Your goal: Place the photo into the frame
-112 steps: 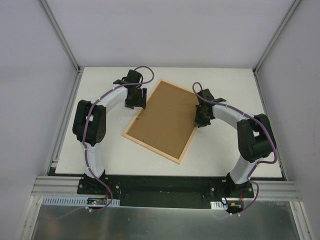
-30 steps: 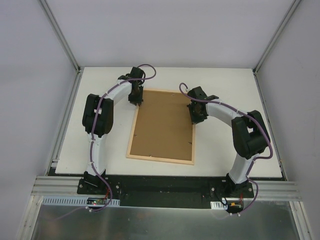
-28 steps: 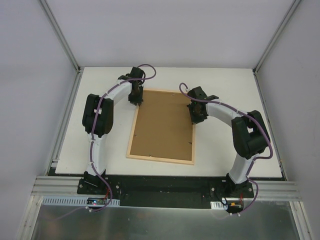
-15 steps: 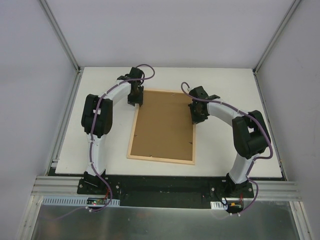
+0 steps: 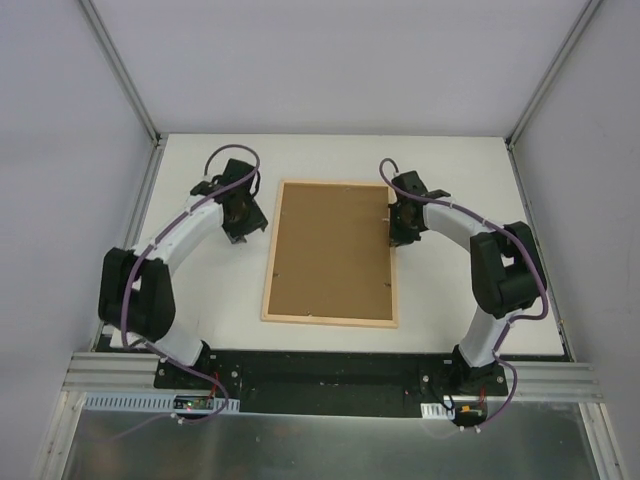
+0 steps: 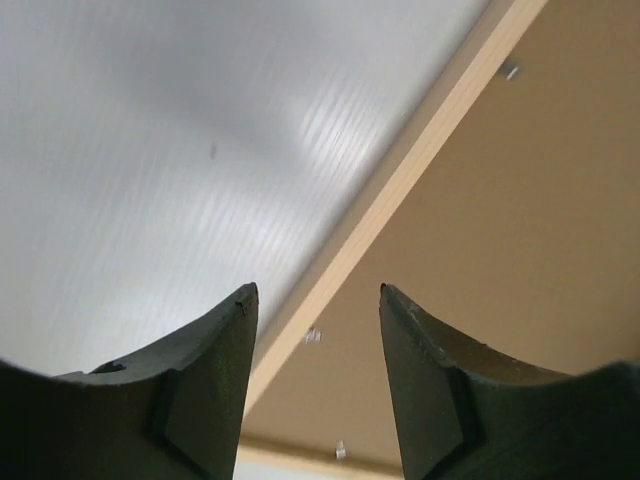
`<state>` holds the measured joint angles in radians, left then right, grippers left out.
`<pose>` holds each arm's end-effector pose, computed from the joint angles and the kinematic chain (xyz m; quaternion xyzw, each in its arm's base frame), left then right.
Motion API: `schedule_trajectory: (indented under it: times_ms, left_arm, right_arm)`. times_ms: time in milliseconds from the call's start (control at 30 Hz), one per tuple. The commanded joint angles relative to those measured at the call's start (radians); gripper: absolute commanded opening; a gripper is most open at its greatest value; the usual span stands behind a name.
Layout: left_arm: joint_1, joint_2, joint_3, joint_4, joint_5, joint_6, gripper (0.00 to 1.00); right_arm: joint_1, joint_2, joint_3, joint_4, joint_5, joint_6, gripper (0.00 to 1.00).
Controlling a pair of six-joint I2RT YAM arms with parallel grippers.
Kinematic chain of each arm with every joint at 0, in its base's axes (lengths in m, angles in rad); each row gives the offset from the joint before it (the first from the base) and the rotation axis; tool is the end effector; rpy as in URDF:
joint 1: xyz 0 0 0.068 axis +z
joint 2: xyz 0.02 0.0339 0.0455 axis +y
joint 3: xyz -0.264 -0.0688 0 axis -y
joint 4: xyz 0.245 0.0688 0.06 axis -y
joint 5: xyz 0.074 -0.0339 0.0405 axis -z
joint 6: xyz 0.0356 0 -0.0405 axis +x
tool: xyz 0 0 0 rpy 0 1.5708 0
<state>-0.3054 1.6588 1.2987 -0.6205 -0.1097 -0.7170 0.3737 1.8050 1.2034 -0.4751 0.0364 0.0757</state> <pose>0.3393 -0.1029 0.2554 -0.2108 0.9319 -0.0963 0.2789 0.3442 0.1336 0.1846 -0.1395 0.9594 0.0373 0.2423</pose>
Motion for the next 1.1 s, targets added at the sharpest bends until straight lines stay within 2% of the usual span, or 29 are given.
schedule_trajectory:
  times_ms: [0,133,367,667,1067]
  left_arm:
    - [-0.078,-0.2,-0.26,-0.068,-0.03,-0.453,0.51]
    - [-0.193,-0.356,-0.438,-0.068,-0.021,-0.671,0.5]
    - [-0.345,-0.452,-0.605,-0.07,-0.01,-0.854,0.47]
    - [-0.428,-0.401,-0.633,-0.051,0.019,-0.9,0.43]
    - [-0.478,-0.453,-0.654,-0.058,0.051,-0.914,0.39]
  right_arm:
    - [-0.007,-0.022,-0.073,-0.004,0.019,0.125,0.0]
    - [-0.009,-0.053,-0.117,0.029,0.03,0.173,0.0]
    - [-0.004,-0.085,-0.165,0.062,0.033,0.211,0.0]
    - [-0.002,-0.065,-0.143,0.052,0.037,0.21,0.0]
    - [0.004,-0.042,-0.128,0.044,0.043,0.208,0.0]
